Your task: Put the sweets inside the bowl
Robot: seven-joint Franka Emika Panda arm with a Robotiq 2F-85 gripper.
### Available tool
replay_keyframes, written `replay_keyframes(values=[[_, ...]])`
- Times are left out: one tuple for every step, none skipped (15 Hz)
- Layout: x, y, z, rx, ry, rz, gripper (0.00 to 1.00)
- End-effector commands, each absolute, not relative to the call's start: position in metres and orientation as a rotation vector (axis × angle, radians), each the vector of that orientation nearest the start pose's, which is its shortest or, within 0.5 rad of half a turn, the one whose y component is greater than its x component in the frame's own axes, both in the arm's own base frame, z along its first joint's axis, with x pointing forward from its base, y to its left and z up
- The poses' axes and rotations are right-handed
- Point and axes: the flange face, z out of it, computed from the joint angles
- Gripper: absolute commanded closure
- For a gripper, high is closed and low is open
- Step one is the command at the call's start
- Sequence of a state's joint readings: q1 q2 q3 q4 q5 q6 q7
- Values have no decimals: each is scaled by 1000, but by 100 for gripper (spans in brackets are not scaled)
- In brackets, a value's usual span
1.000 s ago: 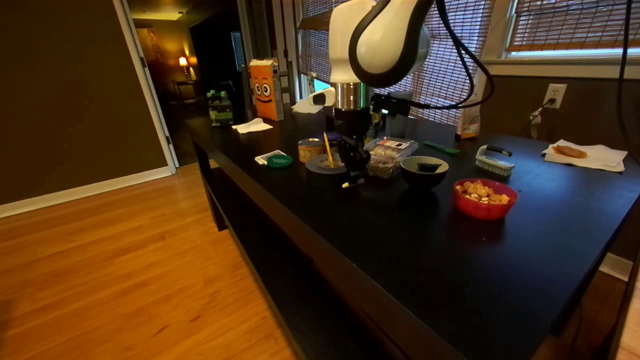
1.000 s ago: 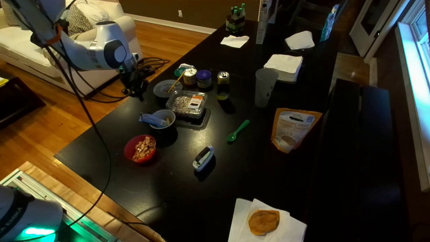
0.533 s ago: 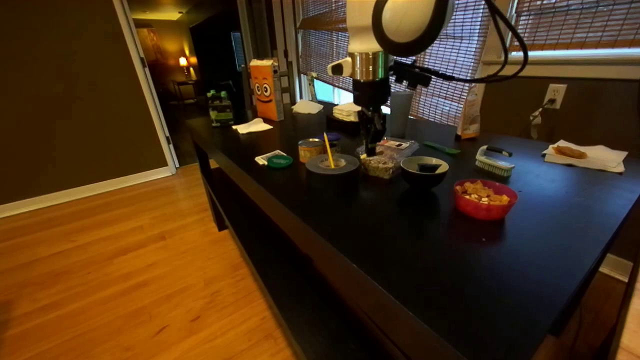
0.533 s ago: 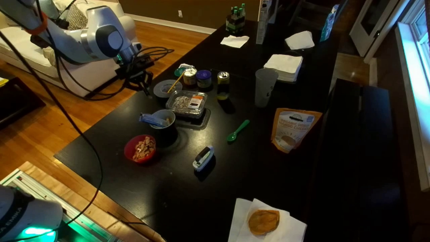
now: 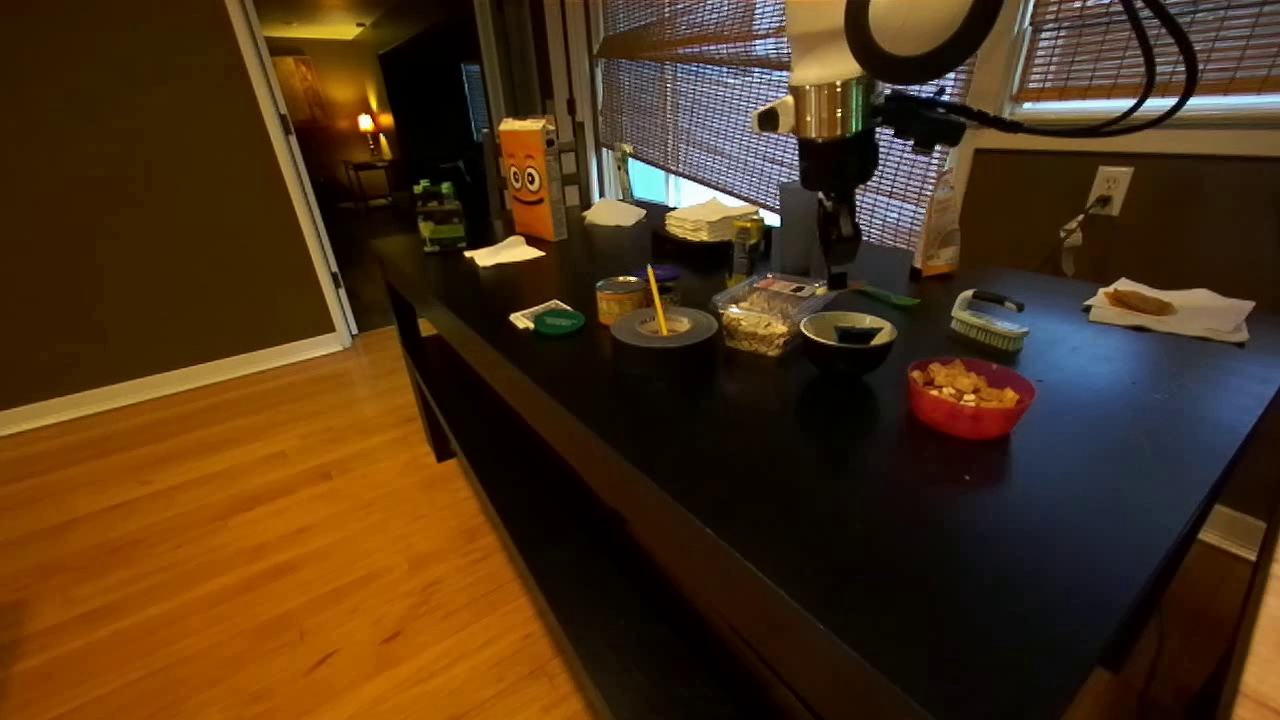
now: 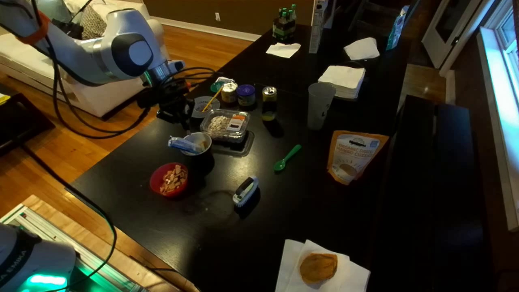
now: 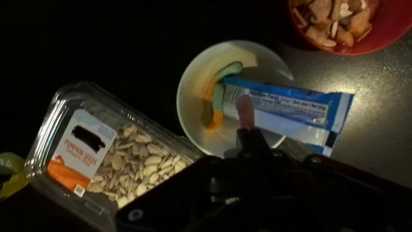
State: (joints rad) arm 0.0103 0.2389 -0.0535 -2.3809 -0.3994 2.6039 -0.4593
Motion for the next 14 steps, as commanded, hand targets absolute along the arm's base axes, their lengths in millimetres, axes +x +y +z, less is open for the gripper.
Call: replay_keyframes(values=[[480,-29,214,-3130,-1144,159,71],[480,-30,215,-3130,-1138,125,64],[480,-29,216,-3132,-1135,104,58],[481,-26,220,-3136,-1131,66,50],[481,-21,226,-3134,-1139,30,44],[482,-13,231,-3109,-1138,-29,36],[481,-3,238,-3091,-1129,-77,30],[481,7,244,-3080,-1116,-112,23],[481,18,251,-3077,-1071,-145,16],[479,28,260,-3091,-1014,-160,9],[476,36,269,-3115,-924,-170,3],[471,43,277,-3140,-842,-187,0],[467,49,286,-3180,-760,-195,0],[460,53,297,-3215,-686,-199,0]])
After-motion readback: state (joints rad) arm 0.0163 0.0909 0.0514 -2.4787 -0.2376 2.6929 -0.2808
